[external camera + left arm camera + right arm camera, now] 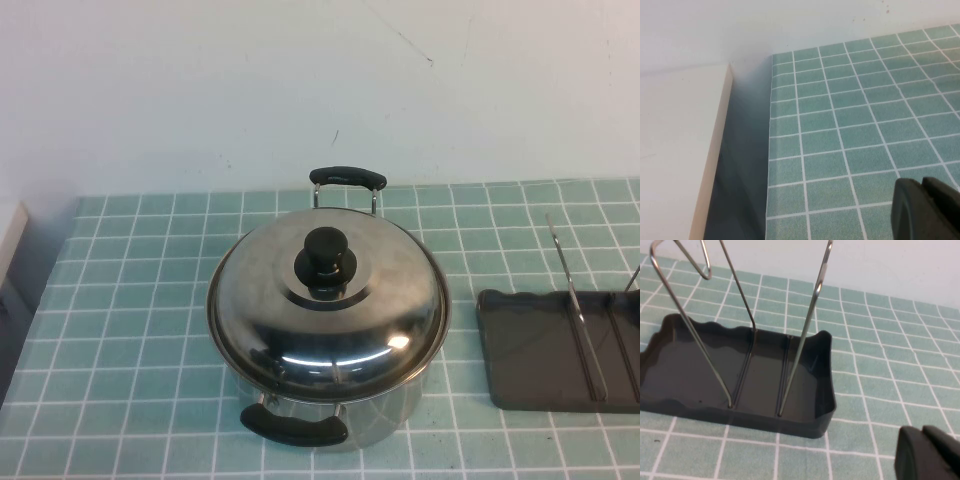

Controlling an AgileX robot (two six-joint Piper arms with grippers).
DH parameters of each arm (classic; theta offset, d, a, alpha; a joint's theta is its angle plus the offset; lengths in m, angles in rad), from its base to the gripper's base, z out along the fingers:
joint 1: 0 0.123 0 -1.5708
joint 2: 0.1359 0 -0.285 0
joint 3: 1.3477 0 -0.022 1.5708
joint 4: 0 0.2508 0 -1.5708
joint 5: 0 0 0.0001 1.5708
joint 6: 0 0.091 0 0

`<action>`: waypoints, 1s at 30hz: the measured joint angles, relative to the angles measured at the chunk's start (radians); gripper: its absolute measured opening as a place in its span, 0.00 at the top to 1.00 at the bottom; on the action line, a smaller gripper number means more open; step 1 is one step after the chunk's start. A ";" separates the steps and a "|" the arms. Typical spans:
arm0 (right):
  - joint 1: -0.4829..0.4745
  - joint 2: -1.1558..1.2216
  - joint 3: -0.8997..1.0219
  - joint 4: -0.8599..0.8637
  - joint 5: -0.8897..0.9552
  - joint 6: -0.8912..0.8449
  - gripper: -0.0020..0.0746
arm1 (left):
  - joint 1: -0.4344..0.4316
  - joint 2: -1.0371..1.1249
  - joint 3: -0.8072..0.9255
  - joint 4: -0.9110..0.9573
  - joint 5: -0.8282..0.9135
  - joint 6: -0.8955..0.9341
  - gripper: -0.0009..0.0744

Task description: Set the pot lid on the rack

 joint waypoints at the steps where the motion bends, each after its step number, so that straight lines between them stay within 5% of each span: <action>1: 0.000 0.000 0.000 0.000 0.000 0.000 0.98 | 0.000 0.000 0.000 0.000 0.000 0.000 0.99; 20: 0.000 0.000 0.000 0.000 0.000 0.000 0.98 | 0.000 0.000 0.000 -0.014 0.000 -0.005 0.99; 30: 0.000 0.000 0.000 0.000 0.000 0.000 0.98 | 0.000 0.000 0.002 -0.862 -0.162 -0.294 0.99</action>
